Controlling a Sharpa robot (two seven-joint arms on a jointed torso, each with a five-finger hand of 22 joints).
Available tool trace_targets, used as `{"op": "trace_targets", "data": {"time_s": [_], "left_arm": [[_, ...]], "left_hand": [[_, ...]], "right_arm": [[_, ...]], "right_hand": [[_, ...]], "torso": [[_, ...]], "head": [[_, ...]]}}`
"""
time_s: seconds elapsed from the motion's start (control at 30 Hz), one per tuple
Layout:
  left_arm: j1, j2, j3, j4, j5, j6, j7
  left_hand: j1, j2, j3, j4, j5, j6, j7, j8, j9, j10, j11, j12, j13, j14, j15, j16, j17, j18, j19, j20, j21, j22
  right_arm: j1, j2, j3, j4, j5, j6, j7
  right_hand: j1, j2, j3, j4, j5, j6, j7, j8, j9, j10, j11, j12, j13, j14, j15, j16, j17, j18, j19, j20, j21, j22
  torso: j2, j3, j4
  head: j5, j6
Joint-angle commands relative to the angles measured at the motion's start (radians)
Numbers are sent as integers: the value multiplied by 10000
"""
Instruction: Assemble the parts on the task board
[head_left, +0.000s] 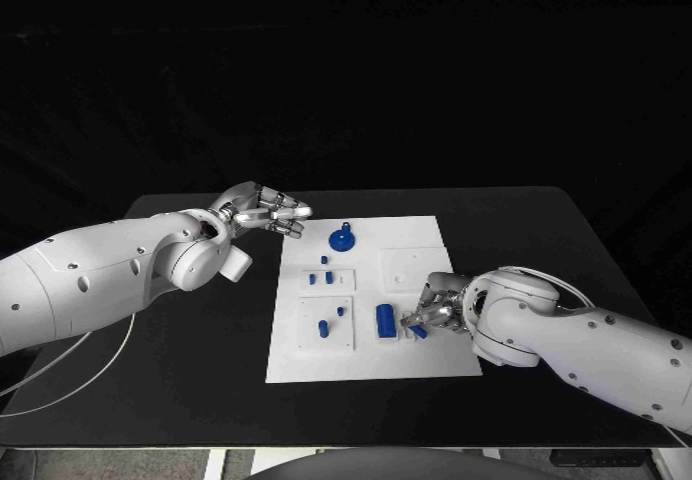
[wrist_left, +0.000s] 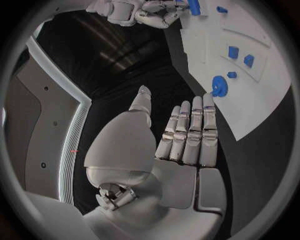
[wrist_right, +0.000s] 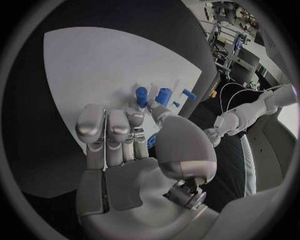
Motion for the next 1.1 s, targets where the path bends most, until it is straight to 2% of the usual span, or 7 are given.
{"op": "trace_targets", "data": {"time_s": [0.03,0.23,0.47,0.57,0.67,0.93,1.1], "left_arm": [[-1,17,6,23,-68,97,35],[-1,17,6,26,-80,103,20],[-1,7,5,30,-94,103,1],[-1,2,5,29,-98,95,-10],[-1,1,5,30,-101,94,-18],[-1,-8,5,37,-110,96,-39],[0,-7,5,39,-114,98,-48]], "left_hand": [[22,96,-6,4,0,50,6,55,-1,40,14,16,7,-44,-1,-42,-12,-17,-56,37,-46,-12],[16,104,-16,-16,0,53,6,55,-1,43,13,17,7,-57,4,-42,-14,-18,-63,41,-50,-14],[16,104,-16,-16,0,53,6,55,-1,43,13,17,7,-57,4,-42,-14,-18,-63,41,-50,-14],[16,104,-16,-16,0,53,6,55,-1,43,13,17,7,-57,4,-42,-14,-18,-63,41,-50,-14],[16,104,-16,-16,0,53,6,55,-1,43,13,17,7,-57,4,-42,-14,-18,-63,41,-50,-14],[2,114,-23,-20,0,64,4,58,0,45,14,15,7,-64,5,-43,-12,-17,-69,44,-49,-14],[2,114,-23,-20,0,64,4,58,0,45,14,15,7,-64,5,-43,-12,-17,-69,44,-49,-14]], "right_arm": [[-30,46,-20,70,-404,507,37],[-30,80,-20,98,-534,588,36],[-30,103,-20,110,-506,672,61],[-30,113,-20,124,-359,717,60],[-30,128,-20,133,-288,755,58],[-30,162,-19,145,-236,848,34],[-30,170,-19,143,-258,894,2]], "right_hand": [[-77,209,-4,-170,73,98,-20,-41,13,108,-22,42,40,62,-15,71,71,-95,146,42,49,1300],[-46,374,82,-509,269,127,-37,-37,13,154,-25,72,92,78,-13,138,150,-114,153,40,144,1316],[-362,647,458,-563,385,132,-32,-38,11,217,-15,111,136,90,11,211,218,-125,154,58,210,1323],[-741,470,417,-399,462,161,-37,-37,12,231,-9,121,151,89,11,226,234,-122,151,57,226,1324],[-1087,325,200,-71,8,185,-37,-38,11,243,-8,127,160,91,9,247,256,-118,155,56,246,1327],[-1128,-173,213,1079,-805,246,-18,-35,16,282,4,156,207,93,13,299,319,-114,155,59,322,1336],[-1110,-357,235,1402,-1044,252,-10,-34,17,274,8,143,216,94,14,299,326,-110,150,61,323,1334]], "torso": [[2,0,1],[0,0,-3],[4,0,5],[3,0,1],[0,-1,-2],[5,0,-3],[4,-3,-3]], "head": [[6,5],[13,9],[18,-9],[21,-10],[26,-11],[34,-17],[32,-33]]}}
